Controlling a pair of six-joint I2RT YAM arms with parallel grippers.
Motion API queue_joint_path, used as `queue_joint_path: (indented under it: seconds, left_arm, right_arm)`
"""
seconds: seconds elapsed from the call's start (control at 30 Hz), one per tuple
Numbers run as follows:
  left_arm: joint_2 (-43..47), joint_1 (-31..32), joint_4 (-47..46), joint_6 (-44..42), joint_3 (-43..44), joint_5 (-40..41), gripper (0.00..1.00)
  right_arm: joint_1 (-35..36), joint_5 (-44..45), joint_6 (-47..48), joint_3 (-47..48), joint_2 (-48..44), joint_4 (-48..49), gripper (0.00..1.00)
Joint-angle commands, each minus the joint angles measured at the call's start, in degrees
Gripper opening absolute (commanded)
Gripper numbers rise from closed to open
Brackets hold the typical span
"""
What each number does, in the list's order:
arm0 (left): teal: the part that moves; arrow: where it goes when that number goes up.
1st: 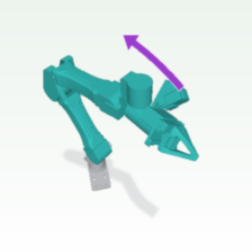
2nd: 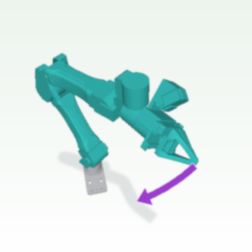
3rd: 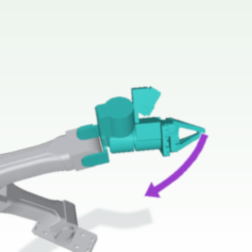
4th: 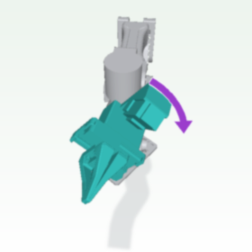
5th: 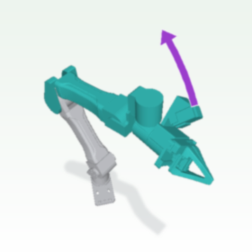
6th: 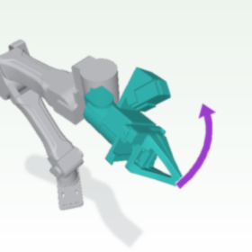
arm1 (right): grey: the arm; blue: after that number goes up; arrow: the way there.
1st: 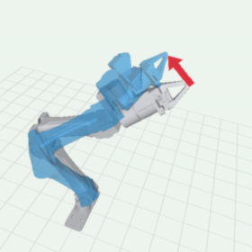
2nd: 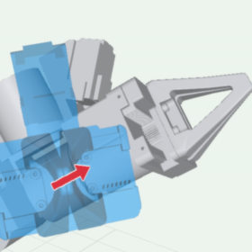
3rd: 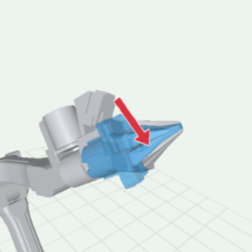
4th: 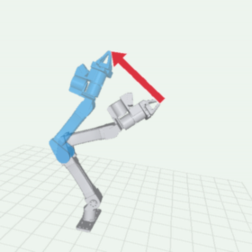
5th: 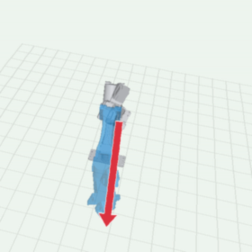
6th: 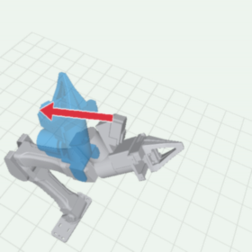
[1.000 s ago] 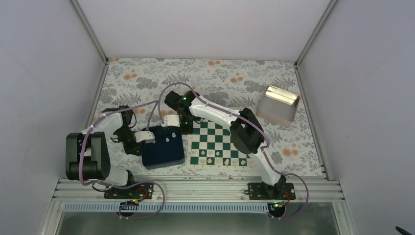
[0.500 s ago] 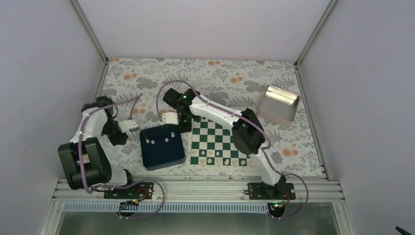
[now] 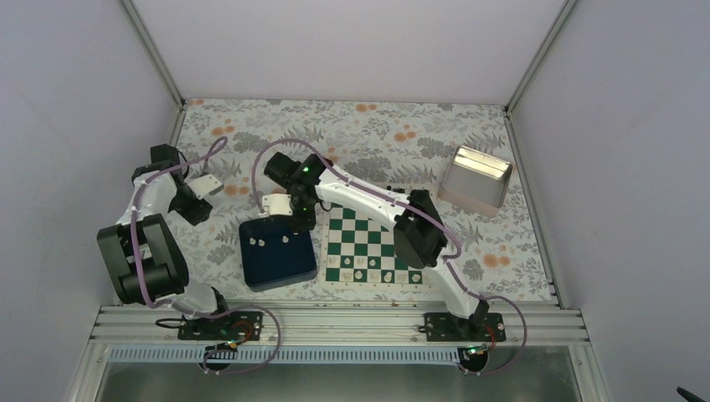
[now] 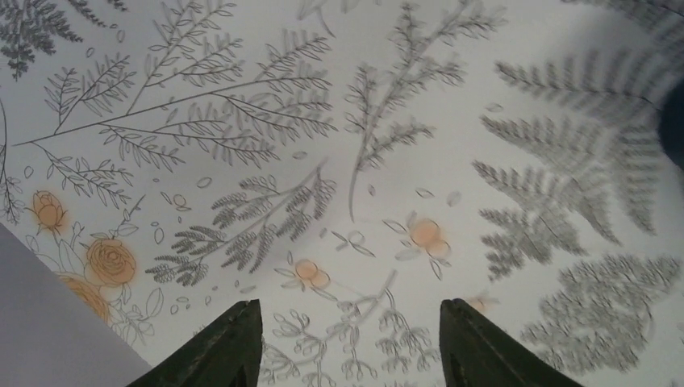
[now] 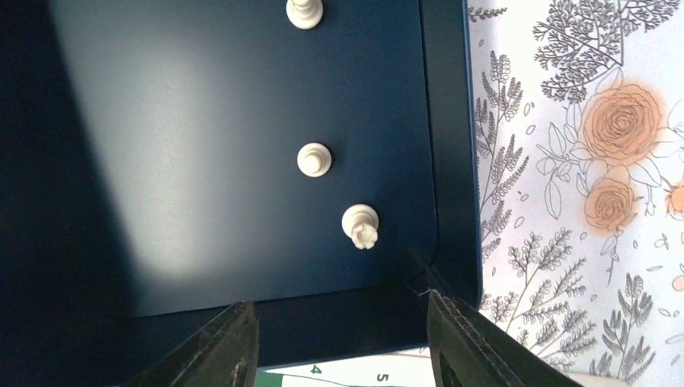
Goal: Set up the chess pieces on the board
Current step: Pick up the chess piece from the storage box.
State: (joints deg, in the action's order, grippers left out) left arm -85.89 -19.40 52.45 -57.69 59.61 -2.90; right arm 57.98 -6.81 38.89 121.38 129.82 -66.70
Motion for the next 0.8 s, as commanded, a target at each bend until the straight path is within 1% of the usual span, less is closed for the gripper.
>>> queue_joint_path:
  seconds: [0.0, 0.13, 0.2, 0.23, 0.27, 0.3, 0.33, 0.37, 0.6, 0.77]
  left_arm:
    - [-1.43, -0.03, -8.95, 6.29, -1.86, 0.16, 0.58]
    - [0.04, 0.02, -12.99, 8.46, -3.72, -1.37, 0.64]
    - [0.56, -0.03, -13.80, 9.70, -3.54, -1.98, 0.73]
    - [0.55, -0.03, -14.01, 10.23, -3.45, -2.35, 0.74]
    - [0.46, -0.04, -14.08, 10.89, -3.19, -2.86, 0.78]
    - [0.29, -0.05, -14.35, 11.62, -3.05, -3.16, 0.86]
    - [0.13, -0.07, -14.79, 12.44, -3.02, -3.24, 0.98]
    - [0.06, 0.01, -15.21, 13.10, -3.08, -3.30, 1.00]
    - [0.09, 0.06, -16.73, 17.45, -3.47, -6.68, 1.00]
    - [1.18, 0.06, -17.80, 19.11, -5.00, -6.21, 1.00]
  right_arm:
    - [0.03, -0.06, 1.79, 2.11, 3.46, -0.58, 0.56]
    - [0.03, -0.10, 2.19, 2.23, 4.83, 0.26, 0.58]
    - [0.11, -0.39, 2.32, 2.63, 5.66, 0.74, 0.58]
    - [0.12, -0.40, 2.37, 2.90, 6.23, 0.85, 0.58]
    - [0.12, -0.40, 2.41, 3.32, 6.58, 0.92, 0.58]
    - [0.12, -0.21, 2.49, 3.71, 7.05, 0.97, 0.58]
    - [0.12, -0.12, 2.45, 4.03, 7.47, 1.22, 0.59]
    - [0.12, 0.05, 2.46, 4.30, 7.85, 1.48, 0.60]
    - [0.12, 1.01, 2.62, 4.81, 9.33, 2.60, 0.61]
    - [0.12, 2.66, 2.58, 4.57, 9.92, 3.63, 0.60]
